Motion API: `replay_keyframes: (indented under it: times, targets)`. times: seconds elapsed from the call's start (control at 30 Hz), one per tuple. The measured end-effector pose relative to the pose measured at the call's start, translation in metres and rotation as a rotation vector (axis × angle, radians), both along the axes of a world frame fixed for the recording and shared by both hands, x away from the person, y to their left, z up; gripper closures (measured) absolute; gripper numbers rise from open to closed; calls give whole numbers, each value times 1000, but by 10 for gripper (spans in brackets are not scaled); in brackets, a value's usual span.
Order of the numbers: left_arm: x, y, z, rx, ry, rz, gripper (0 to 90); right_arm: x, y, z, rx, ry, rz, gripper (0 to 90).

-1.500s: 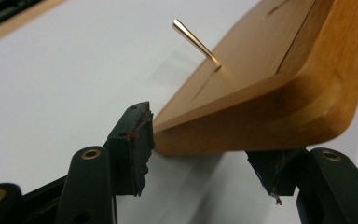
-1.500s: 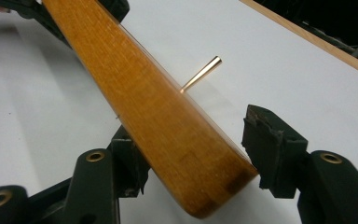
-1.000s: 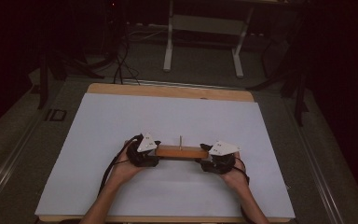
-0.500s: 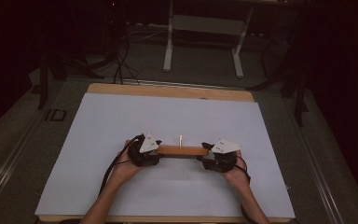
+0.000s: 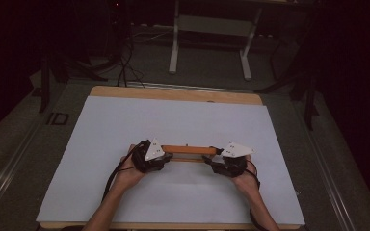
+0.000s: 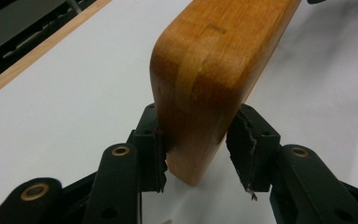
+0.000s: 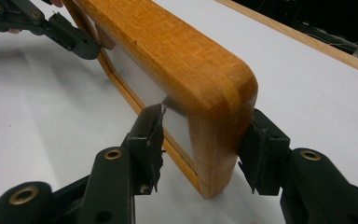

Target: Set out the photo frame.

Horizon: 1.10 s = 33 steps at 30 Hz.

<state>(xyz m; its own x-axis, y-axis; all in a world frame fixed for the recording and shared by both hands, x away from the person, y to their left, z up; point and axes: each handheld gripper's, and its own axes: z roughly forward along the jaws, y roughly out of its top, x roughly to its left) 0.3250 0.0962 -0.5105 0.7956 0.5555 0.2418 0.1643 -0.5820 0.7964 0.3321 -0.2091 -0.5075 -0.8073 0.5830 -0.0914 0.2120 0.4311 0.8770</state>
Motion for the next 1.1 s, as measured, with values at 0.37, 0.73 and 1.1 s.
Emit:
replay_keyframes:
  times: [0.37, 0.73, 1.1]
  targets:
    - [-2, 3, 6, -18, -1, -12, 588, -3, 0, 5, -11, -16, 6, 535]
    - [-4, 9, 15, -75, 48, -26, 593, -5, -2, 12, 27, 1, 16, 542]
    - [-2, 17, 19, -111, 159, -36, 601, -4, 0, 14, 51, 55, 32, 551]
